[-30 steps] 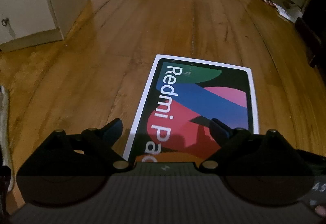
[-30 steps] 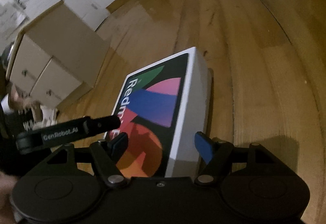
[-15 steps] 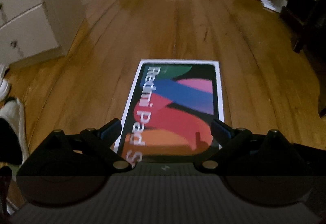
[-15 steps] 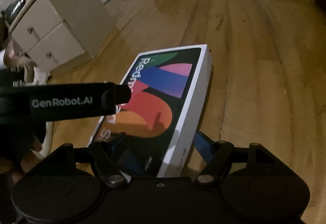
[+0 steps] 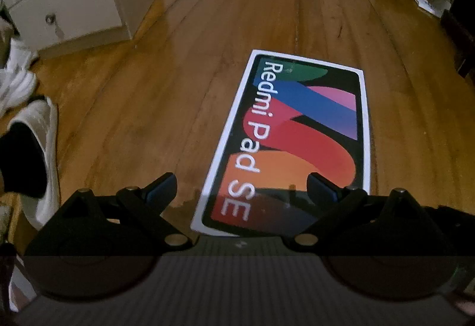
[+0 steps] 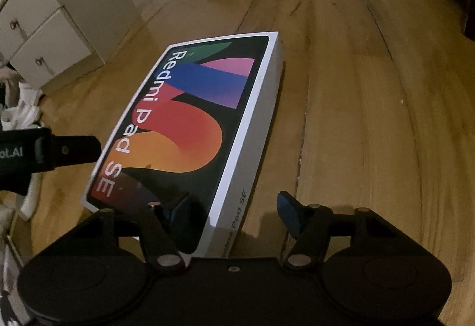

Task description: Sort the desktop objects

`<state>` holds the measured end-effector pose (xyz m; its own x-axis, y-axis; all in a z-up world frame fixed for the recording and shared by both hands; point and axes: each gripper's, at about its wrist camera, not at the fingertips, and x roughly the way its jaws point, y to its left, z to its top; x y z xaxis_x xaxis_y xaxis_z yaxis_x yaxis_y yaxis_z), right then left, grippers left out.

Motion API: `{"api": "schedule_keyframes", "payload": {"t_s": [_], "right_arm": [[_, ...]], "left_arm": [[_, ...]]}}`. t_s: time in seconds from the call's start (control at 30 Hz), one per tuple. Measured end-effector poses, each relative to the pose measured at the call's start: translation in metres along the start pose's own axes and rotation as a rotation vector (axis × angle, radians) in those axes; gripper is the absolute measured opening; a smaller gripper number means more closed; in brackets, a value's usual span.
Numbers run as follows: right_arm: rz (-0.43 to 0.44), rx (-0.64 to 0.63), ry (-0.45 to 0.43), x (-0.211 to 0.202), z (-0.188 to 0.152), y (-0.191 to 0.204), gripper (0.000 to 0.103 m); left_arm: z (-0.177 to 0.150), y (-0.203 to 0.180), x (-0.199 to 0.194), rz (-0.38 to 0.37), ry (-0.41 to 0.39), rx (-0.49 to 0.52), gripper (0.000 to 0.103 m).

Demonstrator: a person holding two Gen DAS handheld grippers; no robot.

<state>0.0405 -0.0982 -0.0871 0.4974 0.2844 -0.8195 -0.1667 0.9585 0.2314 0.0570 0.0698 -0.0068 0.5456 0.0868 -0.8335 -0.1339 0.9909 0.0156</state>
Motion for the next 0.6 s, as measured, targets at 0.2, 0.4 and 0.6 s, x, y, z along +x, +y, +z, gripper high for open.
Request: {"api": "schedule_keyframes", "payload": {"t_s": [0.2, 0.4, 0.6], "right_arm": [[-0.011, -0.016, 0.006, 0.006, 0.000, 0.009, 0.070], [-0.041, -0.092, -0.004, 0.009, 0.005, 0.017, 0.073], [-0.019, -0.055, -0.007, 0.012, 0.010, 0.014, 0.073]], "left_arm": [[-0.001, -0.007, 0.006, -0.008, 0.022, 0.034, 0.095], [-0.002, -0.014, 0.001, -0.028, 0.027, 0.058, 0.095], [-0.002, -0.017, -0.008, -0.028, 0.019, 0.086, 0.095]]}}
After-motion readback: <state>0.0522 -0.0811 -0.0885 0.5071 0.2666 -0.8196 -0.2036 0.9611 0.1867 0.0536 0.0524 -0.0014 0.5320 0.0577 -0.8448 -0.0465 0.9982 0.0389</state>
